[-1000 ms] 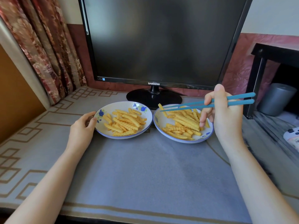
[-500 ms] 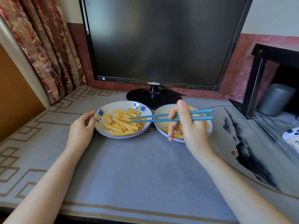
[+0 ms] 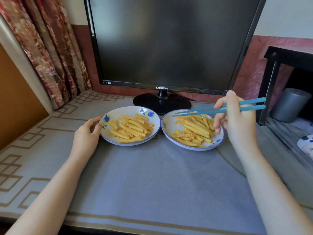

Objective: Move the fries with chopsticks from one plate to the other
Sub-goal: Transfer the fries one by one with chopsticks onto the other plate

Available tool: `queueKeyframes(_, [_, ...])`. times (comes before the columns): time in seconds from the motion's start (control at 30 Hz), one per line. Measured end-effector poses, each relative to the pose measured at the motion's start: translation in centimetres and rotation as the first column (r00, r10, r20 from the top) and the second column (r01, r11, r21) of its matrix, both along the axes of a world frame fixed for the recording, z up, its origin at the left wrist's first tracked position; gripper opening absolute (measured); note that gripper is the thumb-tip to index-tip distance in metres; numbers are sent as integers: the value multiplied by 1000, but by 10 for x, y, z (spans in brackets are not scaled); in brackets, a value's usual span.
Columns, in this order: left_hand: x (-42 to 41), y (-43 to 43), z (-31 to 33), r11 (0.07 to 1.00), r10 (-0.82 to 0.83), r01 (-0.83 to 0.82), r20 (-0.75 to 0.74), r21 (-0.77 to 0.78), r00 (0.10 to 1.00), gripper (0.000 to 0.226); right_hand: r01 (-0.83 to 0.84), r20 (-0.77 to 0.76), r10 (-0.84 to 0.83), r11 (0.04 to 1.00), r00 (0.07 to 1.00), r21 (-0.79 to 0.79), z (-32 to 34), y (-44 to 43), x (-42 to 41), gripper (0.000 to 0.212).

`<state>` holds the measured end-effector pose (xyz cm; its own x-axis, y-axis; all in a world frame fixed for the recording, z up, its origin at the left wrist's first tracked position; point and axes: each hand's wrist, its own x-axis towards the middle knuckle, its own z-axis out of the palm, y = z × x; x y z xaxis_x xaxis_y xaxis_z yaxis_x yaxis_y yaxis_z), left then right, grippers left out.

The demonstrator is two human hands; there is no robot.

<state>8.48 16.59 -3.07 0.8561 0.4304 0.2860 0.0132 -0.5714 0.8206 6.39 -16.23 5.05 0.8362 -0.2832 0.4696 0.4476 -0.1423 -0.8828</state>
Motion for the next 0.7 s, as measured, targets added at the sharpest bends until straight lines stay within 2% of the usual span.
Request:
queueKeyframes(0.23, [0, -1, 1, 1000, 0, 0, 3, 4, 1000, 31, 83, 4, -83, 991, 997, -106, 0, -13, 5, 40])
queueKeyframes(0.7, [-1, -1, 0, 1000, 3, -3, 3, 7, 1000, 31, 89, -33, -96, 980, 995, -178, -11, -14, 17, 40])
